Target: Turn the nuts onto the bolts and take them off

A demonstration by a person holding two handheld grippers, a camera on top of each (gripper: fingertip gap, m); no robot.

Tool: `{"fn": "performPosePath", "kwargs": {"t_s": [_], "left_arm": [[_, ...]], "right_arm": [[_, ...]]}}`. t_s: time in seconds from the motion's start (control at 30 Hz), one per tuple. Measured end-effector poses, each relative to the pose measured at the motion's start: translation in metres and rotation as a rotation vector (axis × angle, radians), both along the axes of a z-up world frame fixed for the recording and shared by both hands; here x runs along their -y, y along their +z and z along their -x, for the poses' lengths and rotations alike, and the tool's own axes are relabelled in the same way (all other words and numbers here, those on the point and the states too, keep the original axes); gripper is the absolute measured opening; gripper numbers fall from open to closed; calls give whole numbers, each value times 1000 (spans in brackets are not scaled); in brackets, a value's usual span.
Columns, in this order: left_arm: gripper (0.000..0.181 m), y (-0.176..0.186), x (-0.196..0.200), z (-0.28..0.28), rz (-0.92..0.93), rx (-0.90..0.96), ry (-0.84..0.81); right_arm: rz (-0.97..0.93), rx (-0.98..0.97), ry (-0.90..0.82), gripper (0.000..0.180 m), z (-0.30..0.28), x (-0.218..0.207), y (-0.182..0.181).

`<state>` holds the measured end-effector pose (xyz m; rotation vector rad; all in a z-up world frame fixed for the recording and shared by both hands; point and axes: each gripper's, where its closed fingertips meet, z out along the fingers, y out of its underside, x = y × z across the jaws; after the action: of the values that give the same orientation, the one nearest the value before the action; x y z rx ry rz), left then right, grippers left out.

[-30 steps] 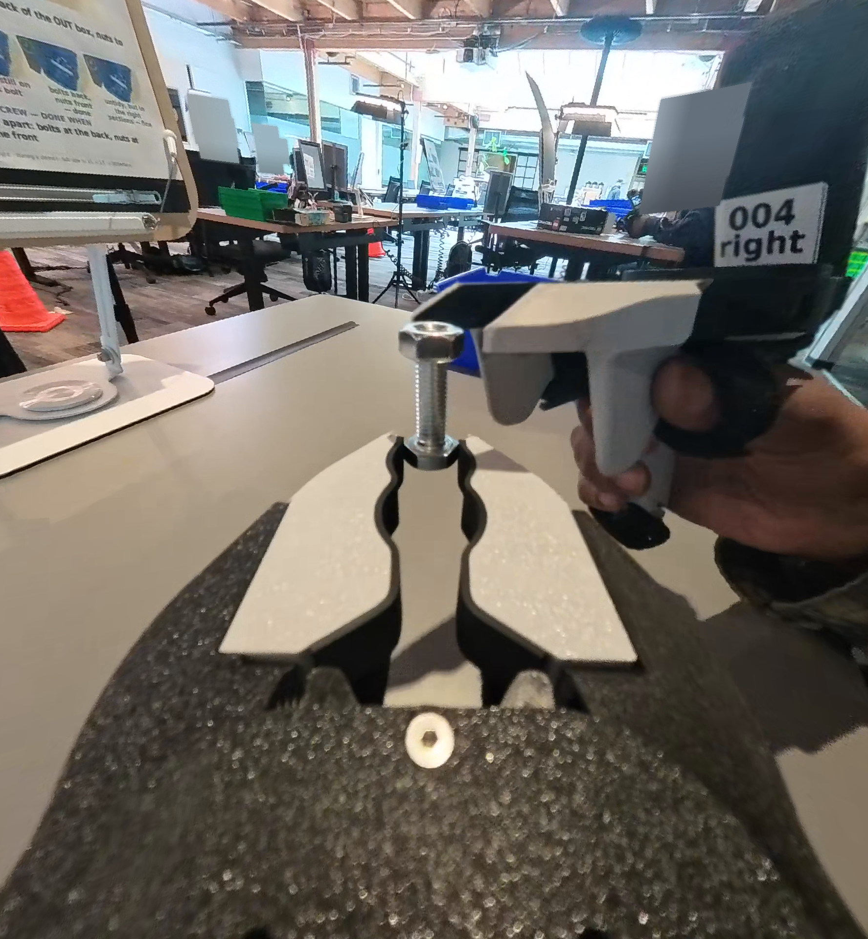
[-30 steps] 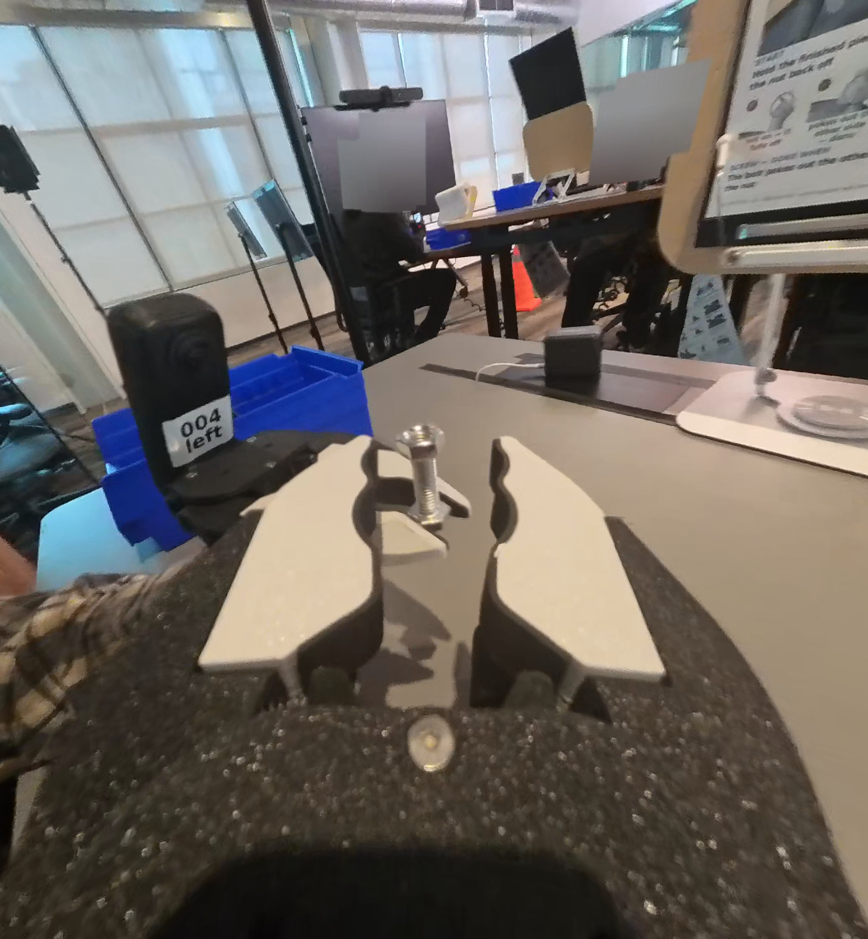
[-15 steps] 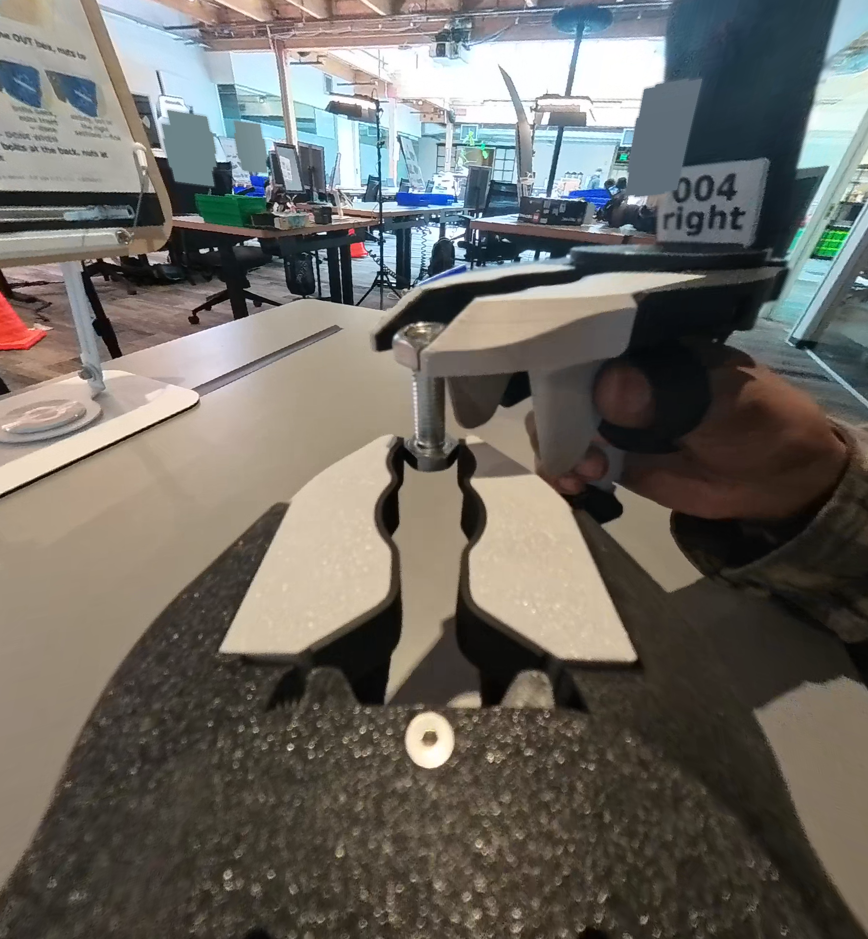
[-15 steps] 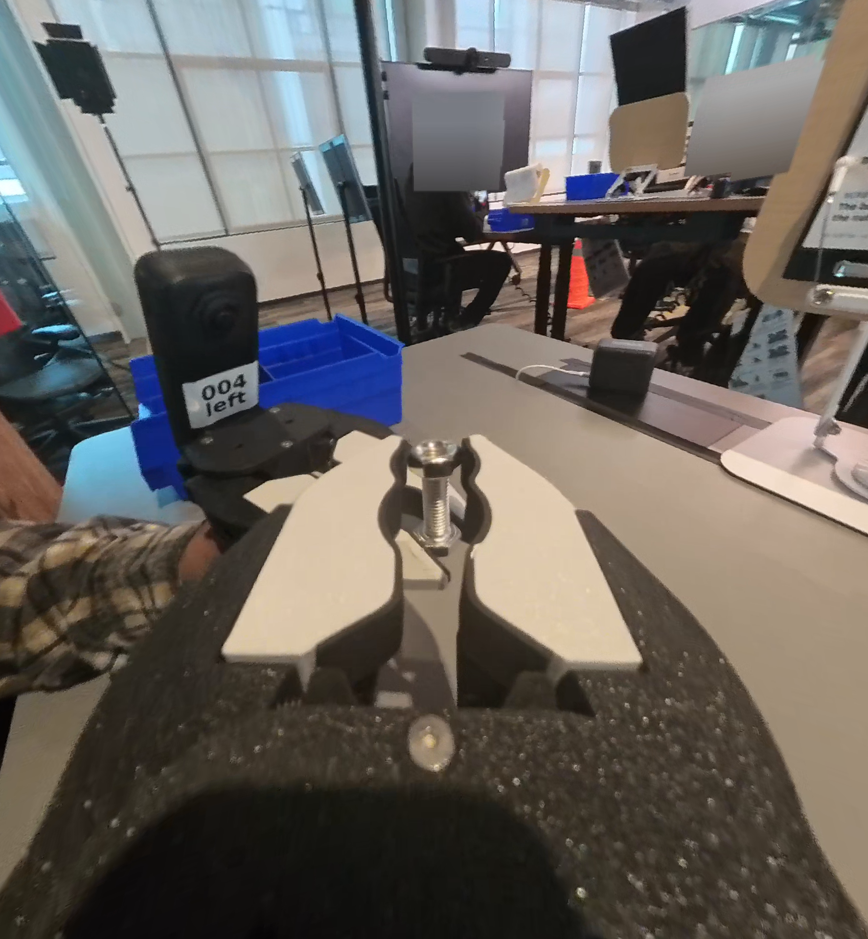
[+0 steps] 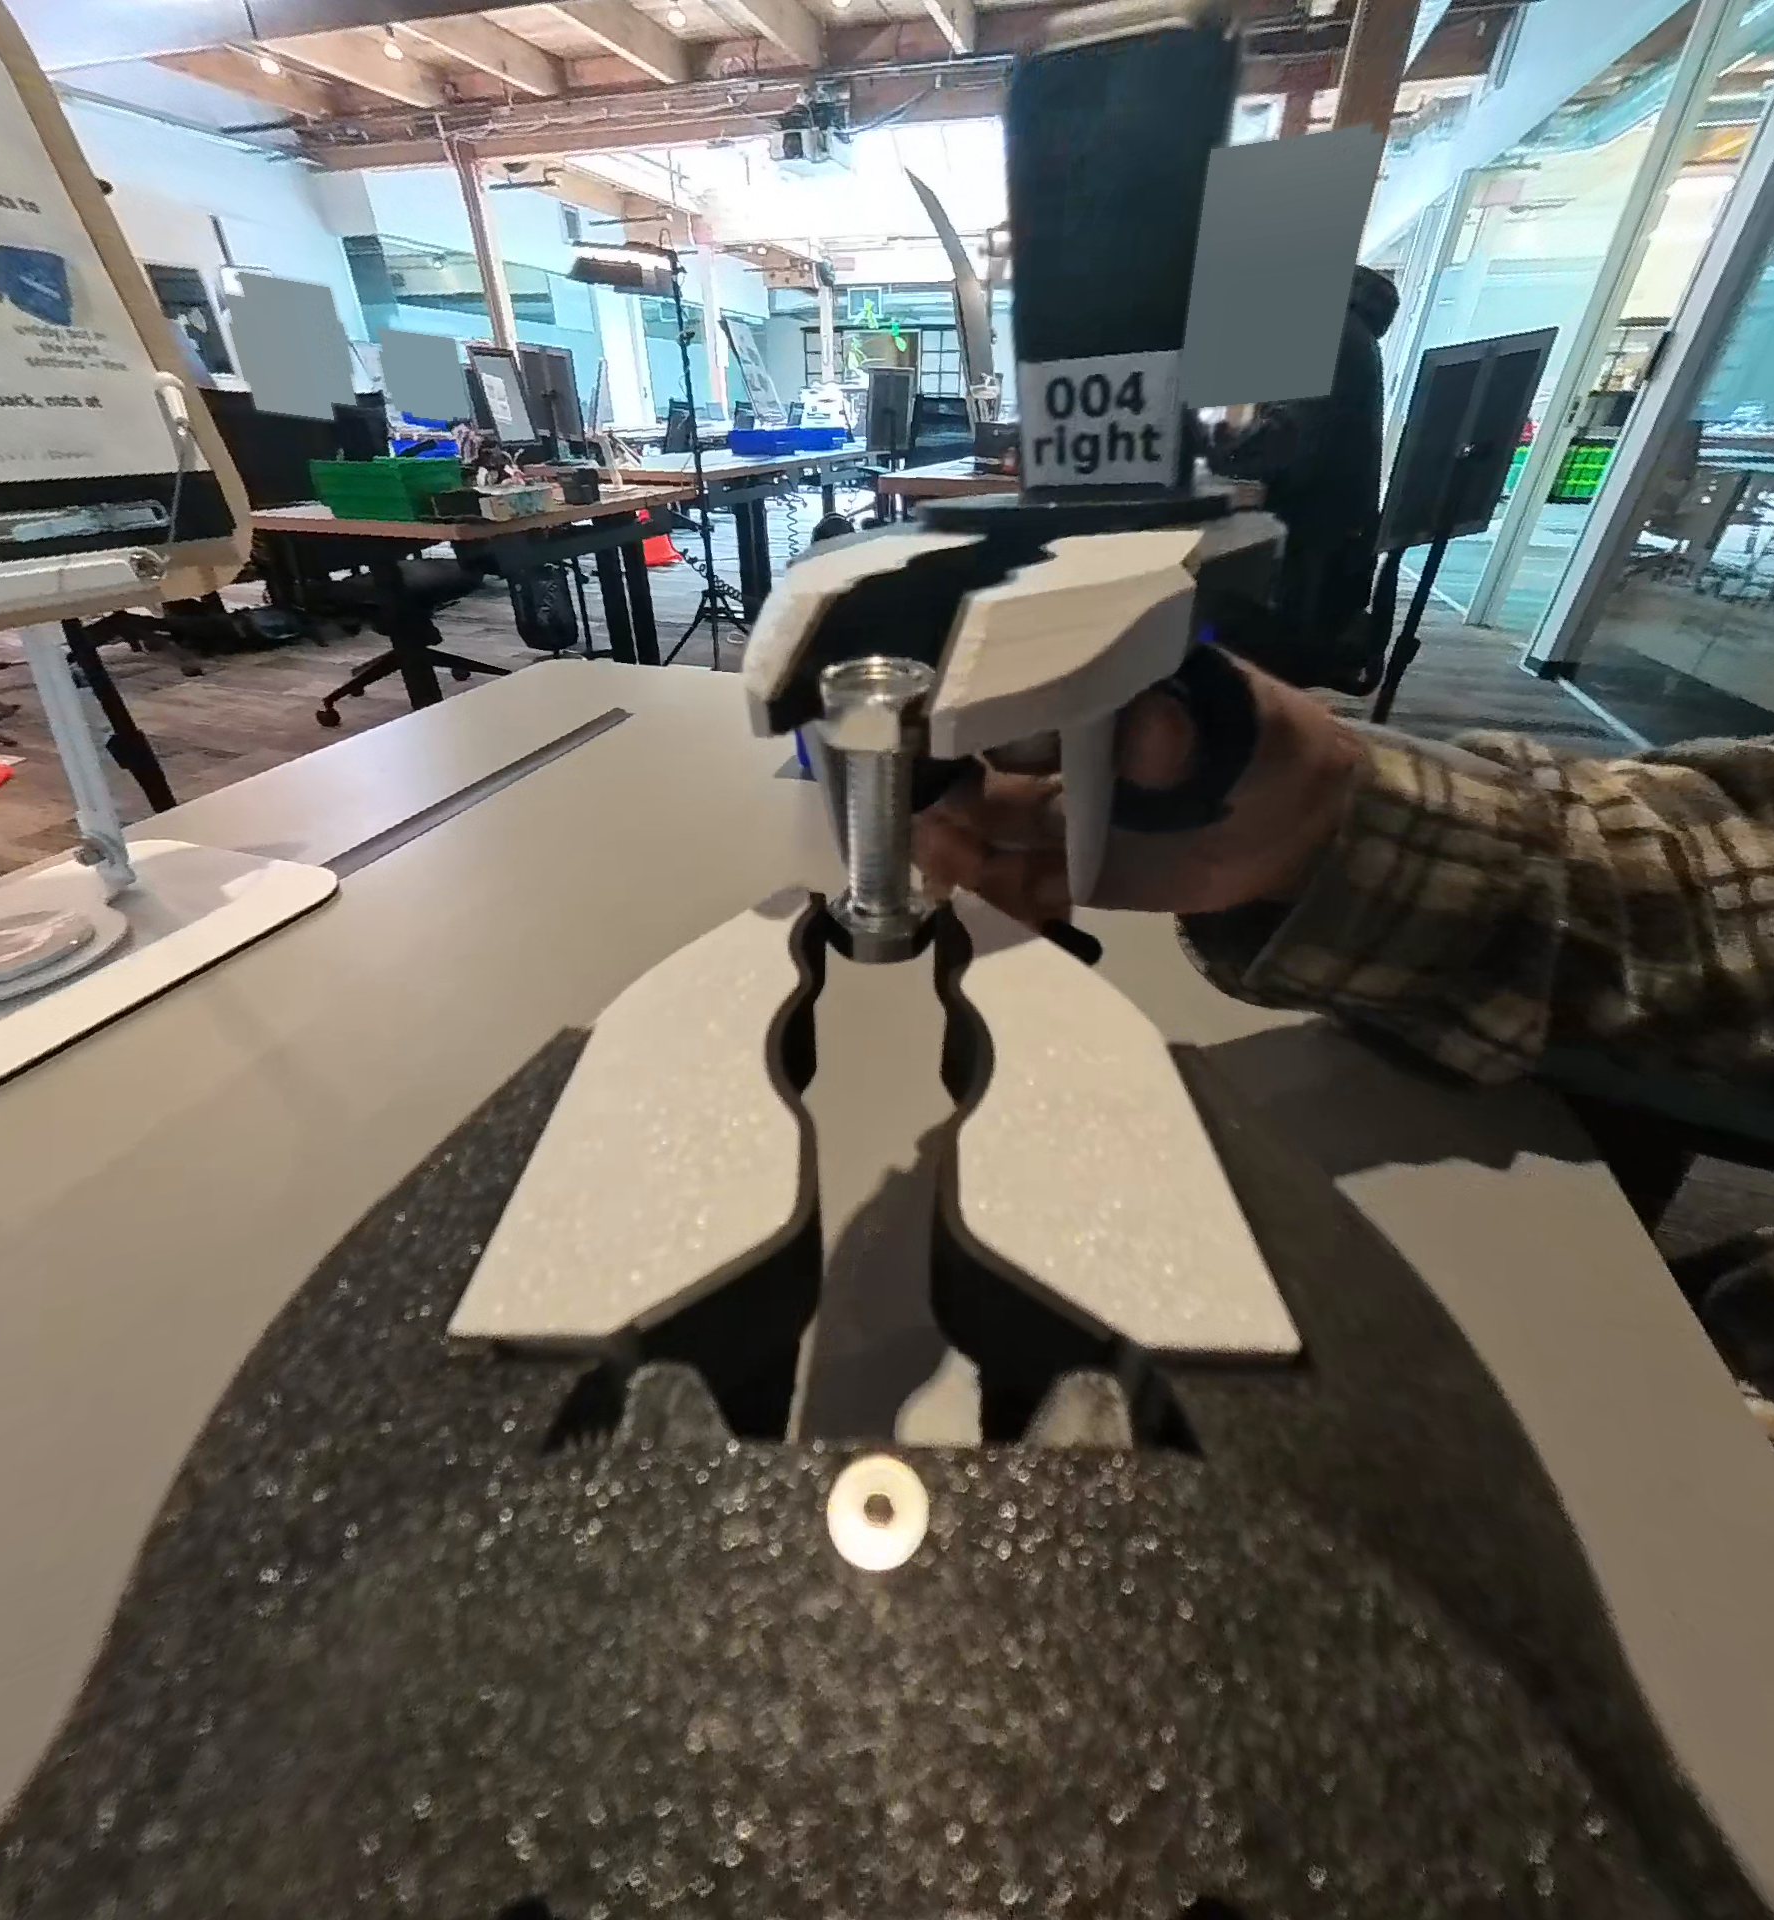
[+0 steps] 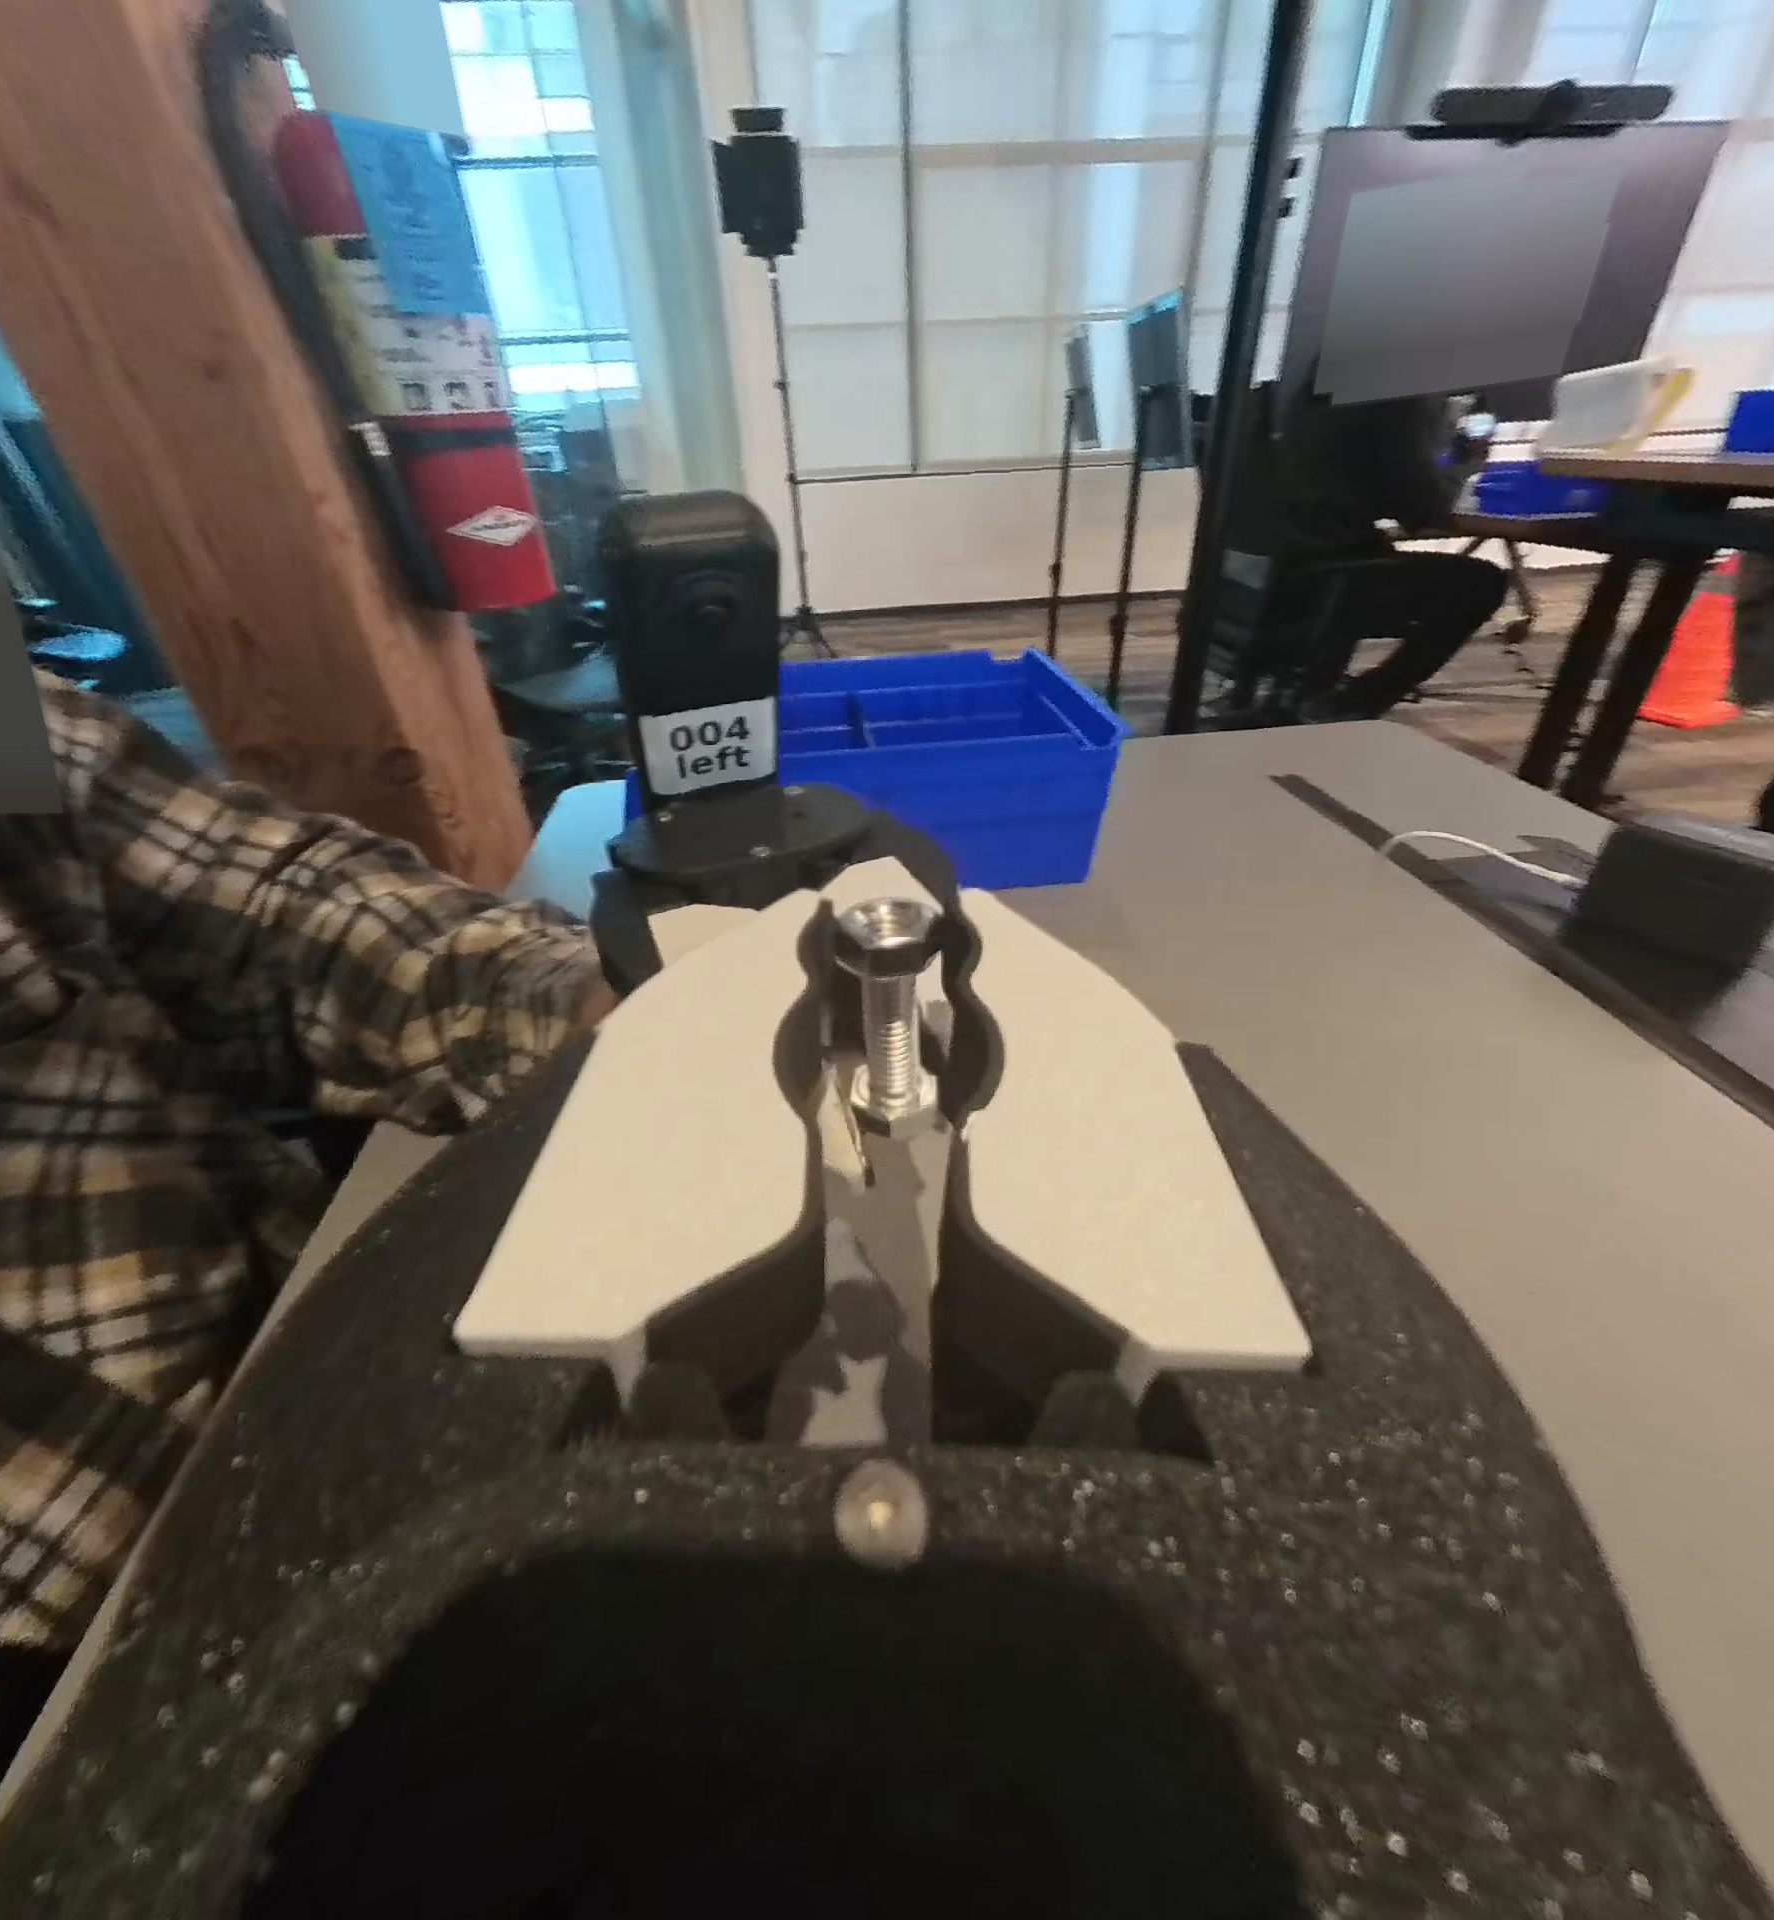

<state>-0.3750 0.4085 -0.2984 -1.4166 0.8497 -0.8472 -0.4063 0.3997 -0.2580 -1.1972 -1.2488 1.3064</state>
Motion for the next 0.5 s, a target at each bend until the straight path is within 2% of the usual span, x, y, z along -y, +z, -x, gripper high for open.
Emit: {"fn": "performPosePath", "kwargs": {"t_s": [0.3, 0.5], "left_arm": [[19, -4, 7, -8, -10, -38, -48], [19, -7, 5, -8, 1, -52, -43]], "right_arm": [[78, -26, 273, 19, -9, 10, -3], [81, -40, 304, 20, -8, 8, -5]]}}
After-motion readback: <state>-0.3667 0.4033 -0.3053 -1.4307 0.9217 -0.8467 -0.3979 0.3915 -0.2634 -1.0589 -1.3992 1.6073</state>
